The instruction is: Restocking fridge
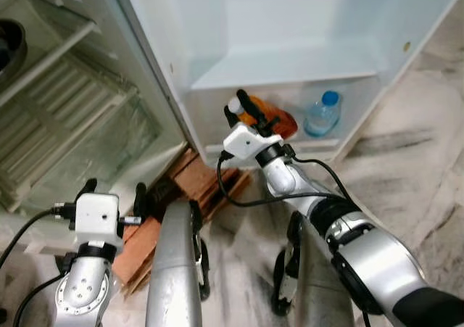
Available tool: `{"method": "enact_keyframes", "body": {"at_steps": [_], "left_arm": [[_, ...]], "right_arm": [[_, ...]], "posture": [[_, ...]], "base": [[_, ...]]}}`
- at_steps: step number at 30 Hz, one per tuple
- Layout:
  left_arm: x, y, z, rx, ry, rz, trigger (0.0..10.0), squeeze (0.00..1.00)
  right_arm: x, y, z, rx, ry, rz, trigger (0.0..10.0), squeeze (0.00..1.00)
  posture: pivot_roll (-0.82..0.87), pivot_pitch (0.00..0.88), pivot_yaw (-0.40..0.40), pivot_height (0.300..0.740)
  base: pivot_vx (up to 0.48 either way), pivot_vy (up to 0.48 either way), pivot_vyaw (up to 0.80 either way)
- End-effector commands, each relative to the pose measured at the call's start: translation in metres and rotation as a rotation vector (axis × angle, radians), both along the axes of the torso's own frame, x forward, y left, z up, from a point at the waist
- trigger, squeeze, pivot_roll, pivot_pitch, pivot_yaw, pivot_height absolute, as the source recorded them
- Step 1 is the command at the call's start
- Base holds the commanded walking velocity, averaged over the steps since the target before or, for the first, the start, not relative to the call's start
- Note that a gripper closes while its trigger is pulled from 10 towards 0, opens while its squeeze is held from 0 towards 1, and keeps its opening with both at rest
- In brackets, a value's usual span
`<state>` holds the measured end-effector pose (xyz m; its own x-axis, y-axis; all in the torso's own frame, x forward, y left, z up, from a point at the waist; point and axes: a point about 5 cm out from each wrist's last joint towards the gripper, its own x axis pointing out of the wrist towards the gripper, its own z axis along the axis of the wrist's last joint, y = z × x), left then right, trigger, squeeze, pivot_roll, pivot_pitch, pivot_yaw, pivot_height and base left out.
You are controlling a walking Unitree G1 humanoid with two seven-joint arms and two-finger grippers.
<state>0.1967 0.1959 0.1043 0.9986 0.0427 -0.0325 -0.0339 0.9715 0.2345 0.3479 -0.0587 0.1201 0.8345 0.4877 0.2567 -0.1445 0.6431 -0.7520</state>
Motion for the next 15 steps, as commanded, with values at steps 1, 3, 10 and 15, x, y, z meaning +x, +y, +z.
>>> {"method": "enact_keyframes", "body": {"at_steps": [1,3,10,15], "left_arm": [[-0.006,0.004,0.0,0.012,0.031,0.007,10.0,0.0],[-0.007,0.004,0.0,0.012,0.036,0.005,10.0,0.0],[-0.004,0.001,-0.002,0.004,0.05,-0.006,10.0,0.0],[-0.002,0.0,-0.003,0.003,0.055,-0.007,10.0,0.0]], "right_arm": [[-0.008,0.002,-0.017,-0.008,0.05,-0.015,10.0,0.0],[-0.01,0.001,-0.022,-0.026,0.061,-0.011,10.0,0.0],[-0.007,-0.014,-0.026,0.002,0.109,-0.089,10.0,0.0],[0.005,-0.034,-0.02,0.068,0.146,-0.237,10.0,0.0]], "posture": [[0.34,0.36,0.13,0.562],[0.34,0.36,0.132,0.562],[0.33,0.354,0.129,0.562],[0.32,0.344,0.126,0.562]], "base": [[0.0,0.0,0.0],[0.0,0.0,0.0],[0.0,0.0,0.0],[0.0,0.0,0.0]]}}
